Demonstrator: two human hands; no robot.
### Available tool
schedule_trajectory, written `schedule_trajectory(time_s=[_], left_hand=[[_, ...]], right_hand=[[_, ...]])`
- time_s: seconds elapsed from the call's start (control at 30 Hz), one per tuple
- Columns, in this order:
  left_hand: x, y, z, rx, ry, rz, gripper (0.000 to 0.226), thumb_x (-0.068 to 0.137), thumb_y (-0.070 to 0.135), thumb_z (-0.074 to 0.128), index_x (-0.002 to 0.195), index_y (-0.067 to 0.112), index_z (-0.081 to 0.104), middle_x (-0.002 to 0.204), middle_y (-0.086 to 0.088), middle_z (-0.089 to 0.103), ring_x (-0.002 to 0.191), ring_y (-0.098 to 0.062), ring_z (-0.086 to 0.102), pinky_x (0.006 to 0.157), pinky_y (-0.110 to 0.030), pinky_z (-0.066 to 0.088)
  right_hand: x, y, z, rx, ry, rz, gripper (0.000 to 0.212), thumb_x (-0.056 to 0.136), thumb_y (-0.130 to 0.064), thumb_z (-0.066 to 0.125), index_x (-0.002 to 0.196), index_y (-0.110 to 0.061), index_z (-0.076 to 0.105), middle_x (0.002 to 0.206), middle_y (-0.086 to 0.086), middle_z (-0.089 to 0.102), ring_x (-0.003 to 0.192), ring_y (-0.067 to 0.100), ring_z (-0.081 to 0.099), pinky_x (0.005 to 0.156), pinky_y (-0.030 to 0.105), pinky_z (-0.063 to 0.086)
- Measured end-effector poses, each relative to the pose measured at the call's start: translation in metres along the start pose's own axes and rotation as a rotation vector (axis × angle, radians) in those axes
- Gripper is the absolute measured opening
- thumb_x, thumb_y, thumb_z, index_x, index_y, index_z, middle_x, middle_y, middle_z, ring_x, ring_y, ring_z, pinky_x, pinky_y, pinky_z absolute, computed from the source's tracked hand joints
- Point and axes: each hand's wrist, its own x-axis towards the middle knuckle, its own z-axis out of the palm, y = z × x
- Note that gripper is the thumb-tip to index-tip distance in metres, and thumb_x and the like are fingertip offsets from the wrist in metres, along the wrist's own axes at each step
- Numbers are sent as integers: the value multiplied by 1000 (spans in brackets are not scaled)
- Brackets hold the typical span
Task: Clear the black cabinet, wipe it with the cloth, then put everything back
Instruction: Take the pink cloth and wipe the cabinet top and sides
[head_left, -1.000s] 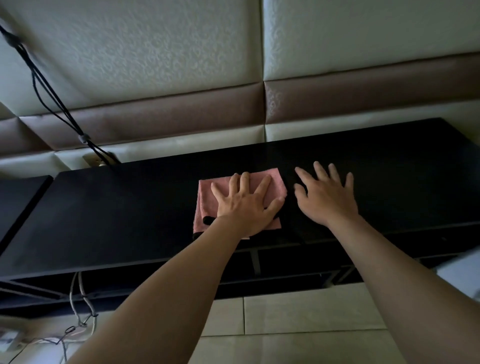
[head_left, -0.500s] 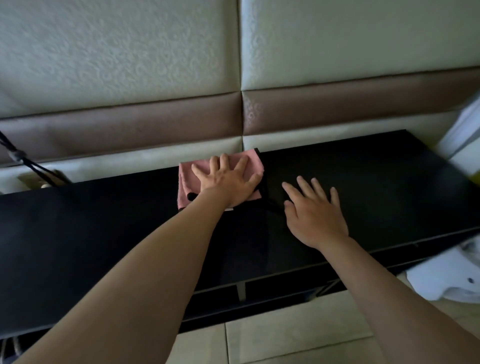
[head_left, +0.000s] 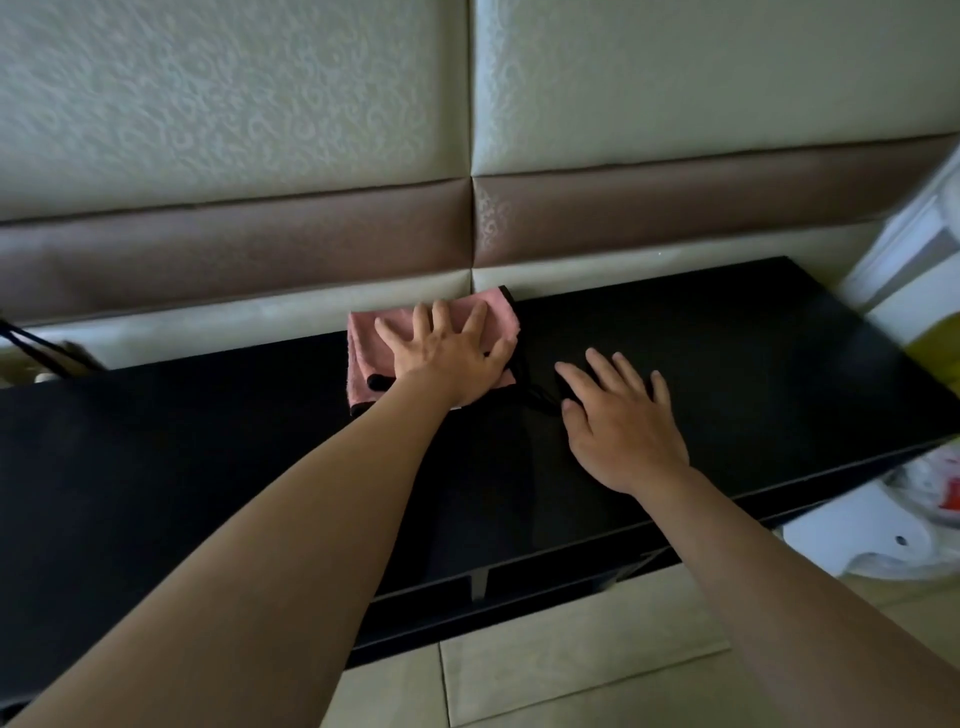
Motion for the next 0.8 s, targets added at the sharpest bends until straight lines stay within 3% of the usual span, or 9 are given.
schedule_trajectory(time_s=[0.53,0.8], left_hand=[[-159,57,16,-1,-73,11,74,92,77,4,157,42,-4,168,-10,-8,154,-33,-12,109,-77,-9],[-188,75,20,-4,-99,-17,74,93,74,6,157,39,-6,167,-12,-11,153,-36,-14,107,-78,-10]], right_hand=[[-2,5,-10,46,-78,-44,53,105,-40,25,157,-42,18,169,-2,10,156,26,4,122,60,3],[-9,5,-9,50,-47,-48,51,107,-42,22,158,-40,19,169,-1,12,156,27,4,123,59,4]])
